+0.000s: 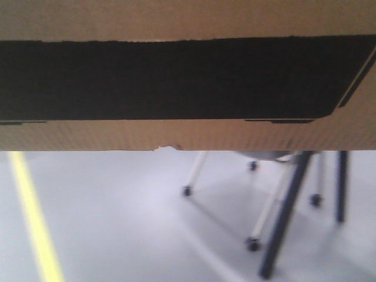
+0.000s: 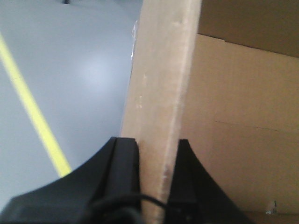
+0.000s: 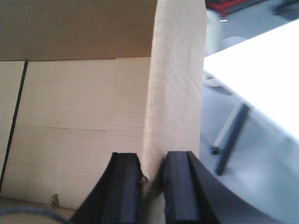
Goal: Grab box from left shelf to table start
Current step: 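Carry the box with both grippers while driving toward the white table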
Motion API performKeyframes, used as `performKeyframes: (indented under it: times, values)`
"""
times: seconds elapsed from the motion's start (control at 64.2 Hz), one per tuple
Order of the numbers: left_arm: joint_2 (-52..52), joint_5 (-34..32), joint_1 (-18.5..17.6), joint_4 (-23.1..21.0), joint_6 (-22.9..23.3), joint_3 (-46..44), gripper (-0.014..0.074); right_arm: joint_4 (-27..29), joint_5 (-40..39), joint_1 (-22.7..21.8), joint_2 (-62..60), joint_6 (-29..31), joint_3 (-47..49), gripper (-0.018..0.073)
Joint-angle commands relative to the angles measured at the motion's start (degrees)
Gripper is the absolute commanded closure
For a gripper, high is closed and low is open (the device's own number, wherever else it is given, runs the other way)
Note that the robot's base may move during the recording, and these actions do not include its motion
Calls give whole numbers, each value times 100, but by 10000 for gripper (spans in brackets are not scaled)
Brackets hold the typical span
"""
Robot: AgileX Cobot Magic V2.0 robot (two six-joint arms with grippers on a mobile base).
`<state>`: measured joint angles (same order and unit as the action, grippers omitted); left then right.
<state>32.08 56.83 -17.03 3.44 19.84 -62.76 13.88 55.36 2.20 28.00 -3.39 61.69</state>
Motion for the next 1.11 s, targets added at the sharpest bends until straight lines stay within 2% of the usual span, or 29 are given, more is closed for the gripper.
performKeyframes:
  times: [0.0, 1.091]
  values:
    - [-53, -1207, -13, -65, 260, -266, 699, -523, -641, -29, 75, 3, 144, 504]
    - [-53, -1207, -13, -65, 260, -266, 699, -486, -557, -29, 75, 3, 144, 504]
